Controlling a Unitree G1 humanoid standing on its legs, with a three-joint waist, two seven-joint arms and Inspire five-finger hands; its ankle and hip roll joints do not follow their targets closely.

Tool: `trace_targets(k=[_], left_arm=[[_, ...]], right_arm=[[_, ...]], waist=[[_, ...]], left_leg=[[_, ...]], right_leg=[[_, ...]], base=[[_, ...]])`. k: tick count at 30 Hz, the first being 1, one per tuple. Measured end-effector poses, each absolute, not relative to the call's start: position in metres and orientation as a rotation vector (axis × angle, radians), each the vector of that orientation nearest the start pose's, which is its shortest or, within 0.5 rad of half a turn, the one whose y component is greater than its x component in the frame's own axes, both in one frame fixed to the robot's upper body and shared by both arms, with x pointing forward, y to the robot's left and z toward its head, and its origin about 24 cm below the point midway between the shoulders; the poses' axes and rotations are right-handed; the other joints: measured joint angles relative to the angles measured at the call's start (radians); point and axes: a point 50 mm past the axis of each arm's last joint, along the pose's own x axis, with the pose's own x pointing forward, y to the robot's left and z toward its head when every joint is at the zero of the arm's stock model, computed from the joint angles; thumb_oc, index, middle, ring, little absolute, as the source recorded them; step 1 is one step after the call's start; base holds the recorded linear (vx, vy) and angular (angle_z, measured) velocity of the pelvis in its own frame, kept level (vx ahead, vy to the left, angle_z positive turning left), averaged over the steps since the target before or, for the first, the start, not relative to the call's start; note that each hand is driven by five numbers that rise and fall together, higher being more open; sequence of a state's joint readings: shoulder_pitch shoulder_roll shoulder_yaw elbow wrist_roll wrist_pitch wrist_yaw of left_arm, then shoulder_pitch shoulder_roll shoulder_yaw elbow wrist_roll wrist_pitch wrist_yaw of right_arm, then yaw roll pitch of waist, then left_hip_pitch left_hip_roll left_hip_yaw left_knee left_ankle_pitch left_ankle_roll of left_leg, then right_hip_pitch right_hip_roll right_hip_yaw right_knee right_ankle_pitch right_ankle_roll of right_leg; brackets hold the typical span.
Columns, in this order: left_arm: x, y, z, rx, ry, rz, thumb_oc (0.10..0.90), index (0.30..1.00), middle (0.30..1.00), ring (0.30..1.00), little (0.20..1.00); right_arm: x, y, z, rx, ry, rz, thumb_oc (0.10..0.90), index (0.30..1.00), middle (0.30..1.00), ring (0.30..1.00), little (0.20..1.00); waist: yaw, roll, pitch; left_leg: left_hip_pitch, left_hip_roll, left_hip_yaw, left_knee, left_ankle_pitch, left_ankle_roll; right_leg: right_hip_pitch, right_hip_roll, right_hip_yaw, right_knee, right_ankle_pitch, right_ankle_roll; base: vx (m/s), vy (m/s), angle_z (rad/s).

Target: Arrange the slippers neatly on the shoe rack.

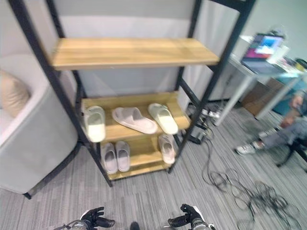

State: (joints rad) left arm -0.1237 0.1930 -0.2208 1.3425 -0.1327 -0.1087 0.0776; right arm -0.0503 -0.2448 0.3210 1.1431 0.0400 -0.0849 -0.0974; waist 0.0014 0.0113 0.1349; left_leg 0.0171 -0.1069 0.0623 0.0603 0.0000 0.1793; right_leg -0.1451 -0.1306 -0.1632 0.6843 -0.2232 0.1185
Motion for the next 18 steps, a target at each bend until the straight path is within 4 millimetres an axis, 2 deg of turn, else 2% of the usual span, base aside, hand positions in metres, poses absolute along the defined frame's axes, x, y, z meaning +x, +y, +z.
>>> trace_targets(k=[2,3,4,5,6,8,9,10,11,12,14,17,18], left_arm=[[0.119,0.217,-0.158,0.277,1.122,0.066,0.800,0.900,0.900,0.900,0.900],[0.114,0.217,-0.160,0.314,1.138,0.042,0.800,0.900,0.900,0.900,0.900],[0.106,0.222,-0.161,0.348,1.164,0.028,0.800,0.900,0.900,0.900,0.900],[0.099,0.224,-0.163,0.383,1.189,0.012,0.800,0.900,0.900,0.900,0.900],[0.090,0.225,-0.165,0.402,1.222,0.010,0.800,0.900,0.900,0.900,0.900],[0.077,0.227,-0.167,0.407,1.260,0.011,0.800,0.900,0.900,0.900,0.900],[0.065,0.228,-0.169,0.412,1.290,0.010,0.800,0.900,0.900,0.900,0.900],[0.059,0.230,-0.169,0.412,1.303,0.013,0.800,0.900,0.900,0.900,0.900],[0.057,0.230,-0.169,0.412,1.312,0.013,0.800,0.900,0.900,0.900,0.900],[0.050,0.231,-0.170,0.410,1.327,0.017,0.800,0.900,0.900,0.900,0.900],[0.050,0.235,-0.169,0.403,1.325,0.042,0.800,0.900,0.900,0.900,0.900],[0.054,0.237,-0.168,0.416,1.315,0.056,0.800,0.900,0.900,0.900,0.900],[0.060,0.236,-0.167,0.426,1.300,0.059,0.800,0.900,0.900,0.900,0.900]], right_arm=[[0.133,-0.214,-0.149,-0.411,1.009,0.047,0.800,0.900,0.900,0.900,0.900],[0.134,-0.215,-0.149,-0.408,1.007,0.042,0.800,0.900,0.900,0.900,0.900],[0.132,-0.214,-0.150,-0.396,1.012,0.035,0.800,0.900,0.900,0.900,0.900],[0.129,-0.214,-0.151,-0.393,1.024,0.033,0.800,0.900,0.900,0.900,0.900],[0.127,-0.215,-0.152,-0.381,1.039,0.018,0.800,0.900,0.900,0.900,0.900],[0.126,-0.216,-0.153,-0.371,1.045,0.005,0.800,0.900,0.900,0.900,0.900],[0.123,-0.216,-0.154,-0.365,1.055,0.002,0.800,0.900,0.900,0.900,0.900],[0.121,-0.215,-0.155,-0.363,1.065,0.004,0.800,0.900,0.900,0.900,0.900],[0.118,-0.214,-0.156,-0.360,1.078,0.004,0.800,0.900,0.900,0.900,0.900],[0.111,-0.213,-0.159,-0.354,1.115,0.001,0.800,0.900,0.900,0.900,0.900],[0.099,-0.218,-0.161,-0.316,1.138,-0.054,0.800,0.900,0.900,0.900,0.900],[0.083,-0.234,-0.162,-0.299,1.184,-0.152,0.800,0.900,0.900,0.900,0.900],[0.076,-0.243,-0.161,-0.314,1.190,-0.195,0.800,0.900,0.900,0.900,0.900]], waist=[[0.008,0.008,0.000],[0.000,0.007,-0.007],[0.006,0.009,-0.006],[0.003,0.009,-0.008],[0.002,0.004,-0.007],[0.004,0.001,-0.008],[0.005,-0.008,-0.013],[0.006,-0.017,-0.015],[0.006,-0.030,-0.022],[0.007,-0.055,-0.039],[0.003,-0.066,-0.046],[0.001,-0.067,-0.048],[-0.011,-0.071,-0.047]], left_leg=[[0.006,-0.010,-0.037,0.005,-0.009,-0.013],[0.003,-0.022,-0.073,0.010,-0.017,-0.024],[0.009,-0.038,-0.114,0.011,-0.031,-0.044],[0.012,-0.046,-0.136,0.013,-0.033,-0.047],[0.030,-0.057,-0.155,0.004,-0.028,-0.039],[0.047,-0.058,-0.154,0.001,-0.034,-0.047],[0.061,-0.056,-0.152,-0.001,-0.041,-0.057],[0.072,-0.053,-0.160,-0.010,-0.048,-0.067],[0.072,-0.053,-0.163,-0.010,-0.054,-0.077],[0.074,-0.042,-0.179,-0.011,-0.062,-0.090],[0.067,-0.010,-0.207,0.003,-0.083,-0.124],[0.063,0.030,-0.209,0.029,-0.102,-0.156],[0.027,0.037,-0.210,0.087,-0.125,-0.189]], right_leg=[[-0.025,-0.014,0.031,-0.104,0.007,-0.008],[-0.029,-0.011,0.106,-0.213,0.024,-0.016],[-0.038,-0.007,0.170,-0.315,0.044,-0.004],[-0.015,0.004,0.238,-0.405,0.068,-0.001],[-0.006,-0.009,0.250,-0.468,0.126,-0.007],[-0.003,-0.012,0.226,-0.459,0.161,-0.001],[0.004,-0.013,0.196,-0.453,0.193,-0.005],[0.017,-0.009,0.186,-0.477,0.199,-0.009],[0.036,-0.009,0.182,-0.511,0.220,-0.018],[0.084,0.000,0.182,-0.592,0.233,-0.019],[0.130,0.035,0.172,-0.653,0.249,-0.038],[0.166,0.074,0.169,-0.692,0.261,-0.057],[0.189,0.074,0.132,-0.723,0.269,-0.073]], base=[[0.12,-0.192,0.85],[0.15,-0.315,0.93],[0.15,-0.316,1.03],[0.13,-0.371,0.99],[0.06,-0.202,0.71],[0.07,-0.239,0.41],[0.07,-0.296,0.29],[0.07,-0.341,0.27],[0.09,-0.529,0.20],[0.08,-0.428,0.15],[0.05,-0.328,0.22],[0.00,-0.218,0.20],[-0.03,-0.087,0.44]])
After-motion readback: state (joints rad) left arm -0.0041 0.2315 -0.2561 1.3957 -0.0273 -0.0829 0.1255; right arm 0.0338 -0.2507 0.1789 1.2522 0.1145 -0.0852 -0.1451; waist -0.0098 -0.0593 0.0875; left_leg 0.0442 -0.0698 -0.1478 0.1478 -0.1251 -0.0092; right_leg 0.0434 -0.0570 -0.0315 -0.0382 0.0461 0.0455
